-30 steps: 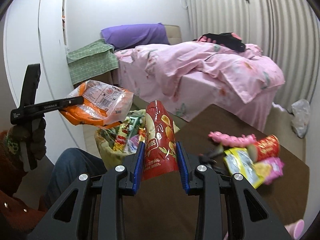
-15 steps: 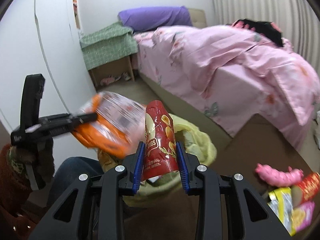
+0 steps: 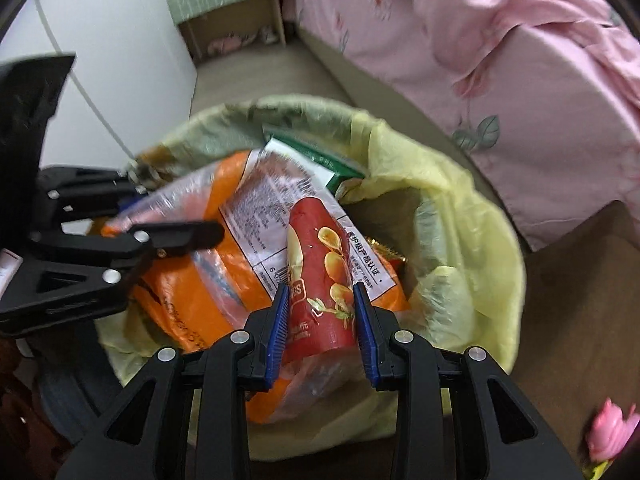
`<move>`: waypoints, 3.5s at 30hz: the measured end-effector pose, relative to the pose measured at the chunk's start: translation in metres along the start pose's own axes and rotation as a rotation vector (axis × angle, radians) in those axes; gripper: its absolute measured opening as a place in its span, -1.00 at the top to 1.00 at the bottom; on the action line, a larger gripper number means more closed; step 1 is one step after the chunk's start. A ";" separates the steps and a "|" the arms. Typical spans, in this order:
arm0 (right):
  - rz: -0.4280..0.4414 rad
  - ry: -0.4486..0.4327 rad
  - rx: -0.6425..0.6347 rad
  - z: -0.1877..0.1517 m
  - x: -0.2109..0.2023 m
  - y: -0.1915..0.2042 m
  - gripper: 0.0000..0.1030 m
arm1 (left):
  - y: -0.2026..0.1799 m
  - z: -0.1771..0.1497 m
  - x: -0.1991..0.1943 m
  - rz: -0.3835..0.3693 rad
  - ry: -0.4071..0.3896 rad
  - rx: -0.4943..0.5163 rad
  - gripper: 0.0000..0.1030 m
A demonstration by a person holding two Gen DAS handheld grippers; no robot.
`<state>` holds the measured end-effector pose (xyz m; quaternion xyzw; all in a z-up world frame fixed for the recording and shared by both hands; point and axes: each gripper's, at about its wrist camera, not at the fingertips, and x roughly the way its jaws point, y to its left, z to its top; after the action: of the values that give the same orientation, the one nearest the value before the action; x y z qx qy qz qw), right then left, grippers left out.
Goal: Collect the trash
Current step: 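Carry the orange bag and red chip tube over the trash bag and open both tools, then move both tools back to the table and grasp the black wrapper with the left tool, then grasp the pink strip wrapper with the right tool while the left tool holds the black wrapper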
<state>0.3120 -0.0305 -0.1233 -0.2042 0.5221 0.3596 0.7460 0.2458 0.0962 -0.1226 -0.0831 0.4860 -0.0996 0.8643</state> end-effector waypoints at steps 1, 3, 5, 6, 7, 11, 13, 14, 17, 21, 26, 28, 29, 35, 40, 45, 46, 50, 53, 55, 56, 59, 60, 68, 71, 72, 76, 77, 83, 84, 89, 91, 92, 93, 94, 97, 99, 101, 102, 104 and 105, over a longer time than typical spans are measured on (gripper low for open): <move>0.019 0.008 0.005 0.000 0.001 -0.002 0.41 | -0.001 0.001 0.001 -0.002 0.002 0.001 0.62; 0.036 0.020 0.002 0.000 0.002 -0.004 0.40 | -0.002 0.001 0.004 -0.004 0.005 0.005 0.62; 0.034 0.020 -0.011 -0.002 0.001 -0.003 0.40 | -0.001 0.002 0.004 -0.008 0.004 0.003 0.62; 0.030 0.019 -0.015 -0.002 0.000 -0.003 0.41 | 0.000 0.002 0.003 -0.016 0.002 -0.008 0.62; 0.020 0.015 -0.019 -0.003 -0.001 -0.001 0.41 | 0.003 0.002 0.001 -0.026 -0.003 -0.025 0.62; 0.007 -0.023 -0.001 -0.010 -0.010 0.004 0.39 | 0.013 0.004 -0.013 -0.065 -0.030 -0.092 0.39; 0.020 -0.036 0.003 -0.014 -0.017 0.006 0.25 | 0.015 0.005 -0.021 -0.059 -0.044 -0.105 0.26; 0.021 -0.046 -0.001 -0.015 -0.020 0.007 0.15 | 0.017 0.005 -0.024 -0.052 -0.050 -0.113 0.23; 0.012 -0.079 0.006 -0.020 -0.032 0.012 -0.03 | 0.022 0.005 -0.041 -0.009 -0.104 -0.150 0.20; 0.013 -0.116 0.026 -0.025 -0.046 0.013 -0.21 | 0.022 0.005 -0.063 -0.002 -0.173 -0.166 0.07; -0.021 -0.166 0.044 -0.034 -0.065 0.014 -0.24 | 0.015 0.007 -0.061 -0.026 -0.128 -0.136 -0.02; -0.019 -0.202 0.051 -0.039 -0.075 0.013 -0.25 | 0.016 0.004 -0.064 -0.027 -0.145 -0.169 -0.02; -0.015 -0.223 0.055 -0.043 -0.080 0.012 -0.27 | 0.017 0.003 -0.067 -0.031 -0.157 -0.182 -0.02; -0.019 -0.379 0.067 -0.055 -0.110 0.010 -0.30 | 0.018 0.006 -0.113 -0.003 -0.305 -0.218 -0.02; 0.011 -0.391 0.122 -0.058 -0.127 0.002 -0.30 | 0.013 0.009 -0.137 0.019 -0.348 -0.215 -0.02; 0.001 -0.390 0.161 -0.083 -0.151 -0.006 -0.30 | -0.006 0.001 -0.140 0.001 -0.334 -0.164 -0.02; -0.028 -0.403 0.155 -0.093 -0.158 -0.005 -0.30 | -0.013 -0.001 -0.139 -0.007 -0.330 -0.151 -0.02; -0.160 -0.430 0.152 -0.139 -0.183 -0.002 -0.30 | -0.046 -0.006 -0.130 -0.056 -0.304 -0.079 -0.02; -0.226 -0.389 0.195 -0.175 -0.190 -0.009 -0.30 | -0.073 -0.008 -0.121 -0.096 -0.285 -0.017 -0.02; -0.286 -0.360 0.234 -0.206 -0.192 -0.015 -0.30 | -0.097 -0.010 -0.114 -0.127 -0.270 0.037 -0.02; -0.304 -0.345 0.262 -0.223 -0.192 -0.020 -0.30 | -0.107 -0.011 -0.110 -0.139 -0.262 0.061 -0.02; -0.319 -0.342 0.356 -0.264 -0.197 -0.032 -0.30 | -0.147 -0.016 -0.097 -0.186 -0.229 0.162 -0.02; -0.331 -0.356 0.397 -0.281 -0.201 -0.036 -0.30 | -0.155 -0.017 -0.093 -0.195 -0.220 0.182 -0.02; -0.407 -0.419 0.635 -0.354 -0.212 -0.061 -0.30 | -0.229 -0.012 -0.035 -0.242 -0.121 0.292 -0.02; -0.361 -0.413 0.698 -0.367 -0.209 -0.071 -0.30 | -0.246 0.000 -0.006 -0.228 -0.078 0.254 -0.02; -0.352 -0.409 0.721 -0.372 -0.207 -0.073 -0.30 | -0.248 0.004 0.001 -0.219 -0.068 0.239 -0.02; -0.354 -0.382 0.752 -0.378 -0.203 -0.075 -0.30 | -0.256 0.015 0.035 -0.192 0.009 0.185 0.11; -0.346 -0.378 0.753 -0.378 -0.203 -0.074 -0.30 | -0.257 0.016 0.039 -0.187 0.015 0.185 0.15; -0.356 -0.364 0.715 -0.371 -0.202 -0.067 -0.30 | -0.255 0.006 0.023 -0.200 0.017 0.222 0.41; -0.343 -0.372 0.703 -0.369 -0.202 -0.066 -0.30 | -0.254 0.003 0.019 -0.201 0.019 0.224 0.41; -0.271 -0.412 0.694 -0.361 -0.196 -0.070 -0.30 | -0.242 -0.022 -0.004 -0.206 0.055 0.240 0.41; -0.249 -0.415 0.711 -0.358 -0.192 -0.074 -0.30 | -0.236 -0.035 -0.013 -0.204 0.061 0.248 0.41; -0.243 -0.415 0.720 -0.358 -0.190 -0.076 -0.30 | -0.233 -0.038 -0.016 -0.204 0.062 0.250 0.41; -0.241 -0.414 0.723 -0.357 -0.189 -0.077 -0.30 | -0.231 -0.044 -0.021 -0.199 0.061 0.255 0.41; -0.236 -0.414 0.722 -0.356 -0.188 -0.078 -0.30 | -0.228 -0.049 -0.024 -0.190 0.060 0.261 0.41; -0.226 -0.424 0.725 -0.353 -0.185 -0.079 -0.30 | -0.224 -0.060 -0.029 -0.188 0.068 0.272 0.41; -0.212 -0.441 0.738 -0.353 -0.185 -0.083 -0.30 | -0.222 -0.067 -0.032 -0.196 0.074 0.274 0.41; -0.216 -0.445 0.761 -0.351 -0.183 -0.090 -0.30 | -0.222 -0.070 -0.033 -0.194 0.073 0.276 0.41; -0.218 -0.443 0.770 -0.350 -0.182 -0.093 -0.30 | -0.222 -0.070 -0.033 -0.192 0.074 0.275 0.41; -0.209 -0.433 0.797 -0.348 -0.177 -0.100 -0.30 | -0.223 -0.071 -0.032 -0.191 0.075 0.272 0.40; -0.195 -0.421 0.815 -0.347 -0.173 -0.103 -0.31 | -0.223 -0.071 -0.032 -0.190 0.075 0.270 0.40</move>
<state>0.1362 -0.3905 -0.0991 0.1349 0.4364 0.0869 0.8853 0.1487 -0.1144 -0.0788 -0.0080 0.4901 -0.2486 0.8354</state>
